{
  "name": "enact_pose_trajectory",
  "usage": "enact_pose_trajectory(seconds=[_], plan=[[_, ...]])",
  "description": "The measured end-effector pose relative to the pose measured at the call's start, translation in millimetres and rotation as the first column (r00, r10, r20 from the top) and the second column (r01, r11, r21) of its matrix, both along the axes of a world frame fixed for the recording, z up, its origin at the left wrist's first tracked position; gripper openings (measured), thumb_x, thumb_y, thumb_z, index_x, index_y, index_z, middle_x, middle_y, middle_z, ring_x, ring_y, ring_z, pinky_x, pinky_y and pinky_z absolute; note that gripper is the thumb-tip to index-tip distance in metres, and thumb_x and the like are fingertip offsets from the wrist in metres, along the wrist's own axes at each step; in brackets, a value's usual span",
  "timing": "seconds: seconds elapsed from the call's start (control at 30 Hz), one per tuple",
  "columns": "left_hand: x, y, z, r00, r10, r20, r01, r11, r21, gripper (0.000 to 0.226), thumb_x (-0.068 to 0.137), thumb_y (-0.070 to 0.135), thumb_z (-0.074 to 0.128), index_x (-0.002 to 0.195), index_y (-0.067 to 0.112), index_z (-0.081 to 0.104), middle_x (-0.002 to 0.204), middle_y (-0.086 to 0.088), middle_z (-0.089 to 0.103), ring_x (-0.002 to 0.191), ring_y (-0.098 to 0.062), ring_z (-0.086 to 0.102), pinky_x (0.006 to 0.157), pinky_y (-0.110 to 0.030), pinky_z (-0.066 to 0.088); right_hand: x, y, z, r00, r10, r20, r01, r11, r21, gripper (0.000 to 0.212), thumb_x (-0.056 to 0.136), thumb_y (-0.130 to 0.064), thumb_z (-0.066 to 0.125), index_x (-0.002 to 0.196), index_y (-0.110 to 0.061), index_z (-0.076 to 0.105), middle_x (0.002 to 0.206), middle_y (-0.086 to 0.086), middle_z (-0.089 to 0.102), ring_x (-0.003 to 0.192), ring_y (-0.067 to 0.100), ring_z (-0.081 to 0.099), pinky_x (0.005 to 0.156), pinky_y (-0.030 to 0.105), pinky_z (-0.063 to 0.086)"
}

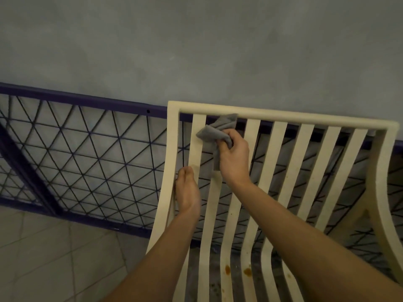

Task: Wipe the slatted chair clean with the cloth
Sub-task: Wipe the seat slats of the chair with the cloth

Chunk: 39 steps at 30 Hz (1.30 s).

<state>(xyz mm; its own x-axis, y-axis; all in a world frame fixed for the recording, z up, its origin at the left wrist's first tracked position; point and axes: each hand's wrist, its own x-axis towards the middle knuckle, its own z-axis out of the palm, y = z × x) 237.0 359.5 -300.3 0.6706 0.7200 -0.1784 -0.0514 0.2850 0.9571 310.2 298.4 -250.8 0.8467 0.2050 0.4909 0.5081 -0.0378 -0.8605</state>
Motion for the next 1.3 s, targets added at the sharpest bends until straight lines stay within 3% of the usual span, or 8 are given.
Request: enact_pose_trajectory(seconds=[0.17,0.33,0.5,0.63,0.93,1.07,1.17,1.3], plan=[[5,3,-8,0.999,0.033,-0.002,-0.033,0.999,-0.036,0.042,0.105,0.028,0.034,0.143,0.012,0.043,0.147,-0.003,0.042,0.137,-0.019,0.036,0.102,-0.022,0.023,-12,-3,-40,1.000,0.026,-0.003,-0.026,0.999,0.025,0.013,0.097,-0.007,0.050,0.097,-0.010,0.063,0.098,0.010,0.062,0.092,0.018,0.060,0.084,0.029,0.052],[9,6,-13,0.993,0.064,0.102,-0.031,0.955,-0.296,0.057,0.084,0.051,0.050,0.130,0.018,0.057,0.135,-0.012,0.056,0.125,-0.024,0.050,0.112,-0.041,0.034,-28,-9,-80,0.998,0.052,-0.039,-0.050,0.998,0.046,0.016,0.097,-0.003,0.048,0.096,-0.009,0.062,0.096,0.010,0.062,0.091,0.020,0.060,0.083,0.031,0.052],[11,10,-18,0.989,0.092,0.113,-0.057,0.959,-0.279,0.039,0.100,0.033,0.043,0.118,0.006,0.064,0.099,-0.006,0.063,0.091,-0.019,0.058,0.076,-0.028,0.046,-44,-16,-126,0.990,0.091,-0.103,-0.087,0.995,0.043,0.017,0.096,0.001,0.049,0.094,-0.008,0.062,0.093,0.010,0.062,0.086,0.022,0.060,0.077,0.032,0.052],[8,12,-25,0.994,0.065,0.088,-0.040,0.966,-0.255,0.030,0.099,0.039,0.043,0.103,0.023,0.069,0.098,0.003,0.069,0.100,-0.018,0.060,0.096,-0.034,0.045,-62,-25,-170,0.975,0.119,-0.188,-0.122,0.993,0.001,0.021,0.095,0.005,0.046,0.090,-0.008,0.061,0.089,0.005,0.061,0.082,0.017,0.059,0.073,0.023,0.050],[2,11,-25,0.994,0.062,0.085,-0.047,0.985,-0.168,0.037,0.102,0.032,0.043,0.126,0.015,0.064,0.112,0.005,0.070,0.093,-0.005,0.063,0.104,-0.031,0.045,-91,-43,-260,0.929,0.072,-0.364,-0.165,0.959,-0.230,0.025,0.088,0.008,0.050,0.087,-0.011,0.066,0.093,0.002,0.063,0.085,0.009,0.059,0.076,0.024,0.049],[3,12,-30,0.994,0.072,0.081,-0.062,0.992,-0.110,0.033,0.097,0.035,0.050,0.117,0.019,0.070,0.101,0.007,0.073,0.101,-0.014,0.066,0.107,-0.040,0.043,-104,-42,-267,0.922,-0.042,-0.386,-0.150,0.879,-0.453,0.023,0.093,-0.004,0.050,0.096,-0.021,0.065,0.101,0.003,0.061,0.090,0.007,0.049,0.073,0.015,0.036],[6,14,-37,0.998,0.038,0.058,-0.038,0.999,0.005,0.041,0.096,0.034,0.048,0.127,0.012,0.062,0.128,-0.013,0.061,0.122,-0.032,0.053,0.112,-0.048,0.035,-115,-35,-273,0.937,-0.110,-0.333,-0.101,0.824,-0.557,0.038,0.093,-0.007,0.048,0.078,-0.041,0.049,0.090,0.000,0.059,0.081,0.008,0.050,0.069,0.017,0.040],[-8,7,-45,0.999,0.025,0.038,-0.026,1.000,0.011,0.044,0.096,0.030,0.048,0.135,0.011,0.053,0.138,-0.014,0.052,0.130,-0.031,0.046,0.114,-0.049,0.032,-125,-32,-286,0.836,-0.253,-0.487,0.000,0.887,-0.461,0.031,0.096,-0.006,0.046,0.067,-0.017,0.046,0.067,0.005,0.040,0.062,0.014,0.039,0.063,0.027,0.035]])
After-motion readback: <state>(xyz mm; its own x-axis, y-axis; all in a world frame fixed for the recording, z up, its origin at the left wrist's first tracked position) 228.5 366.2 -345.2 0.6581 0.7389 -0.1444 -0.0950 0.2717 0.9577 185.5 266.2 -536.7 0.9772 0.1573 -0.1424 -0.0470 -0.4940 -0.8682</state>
